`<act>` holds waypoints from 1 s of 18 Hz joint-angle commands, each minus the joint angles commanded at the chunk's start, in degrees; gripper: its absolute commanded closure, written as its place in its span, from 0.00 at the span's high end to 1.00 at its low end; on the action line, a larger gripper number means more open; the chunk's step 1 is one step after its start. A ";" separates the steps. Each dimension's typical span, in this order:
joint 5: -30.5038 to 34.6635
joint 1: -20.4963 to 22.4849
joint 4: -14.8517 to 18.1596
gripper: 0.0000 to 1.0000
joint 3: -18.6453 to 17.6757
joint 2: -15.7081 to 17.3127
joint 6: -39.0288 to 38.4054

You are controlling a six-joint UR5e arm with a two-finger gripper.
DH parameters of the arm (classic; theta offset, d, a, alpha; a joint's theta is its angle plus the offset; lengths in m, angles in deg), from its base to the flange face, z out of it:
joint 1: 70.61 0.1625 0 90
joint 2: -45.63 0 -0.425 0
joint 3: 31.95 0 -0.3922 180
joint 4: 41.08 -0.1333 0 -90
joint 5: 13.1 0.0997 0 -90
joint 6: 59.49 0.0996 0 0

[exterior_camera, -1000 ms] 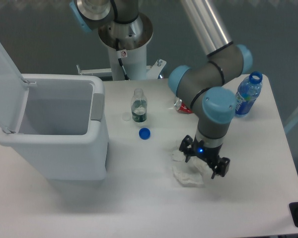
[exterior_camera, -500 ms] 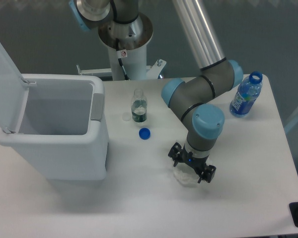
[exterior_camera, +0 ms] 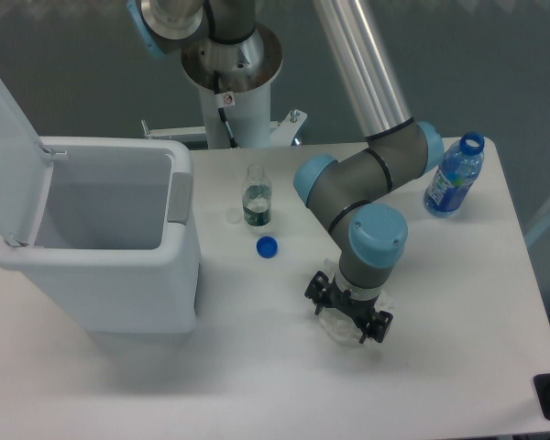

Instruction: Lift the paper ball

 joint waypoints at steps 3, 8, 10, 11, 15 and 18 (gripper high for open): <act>0.26 0.00 0.09 0.23 0.00 0.18 0.09; 0.26 0.17 0.09 0.15 0.53 0.88 -0.17; 0.18 0.35 0.17 0.13 0.79 1.14 -0.09; 0.18 0.44 0.18 0.10 0.79 1.58 -0.17; 0.26 1.14 0.35 0.06 2.19 2.81 -0.18; 0.61 2.45 2.19 0.04 3.86 5.27 -0.09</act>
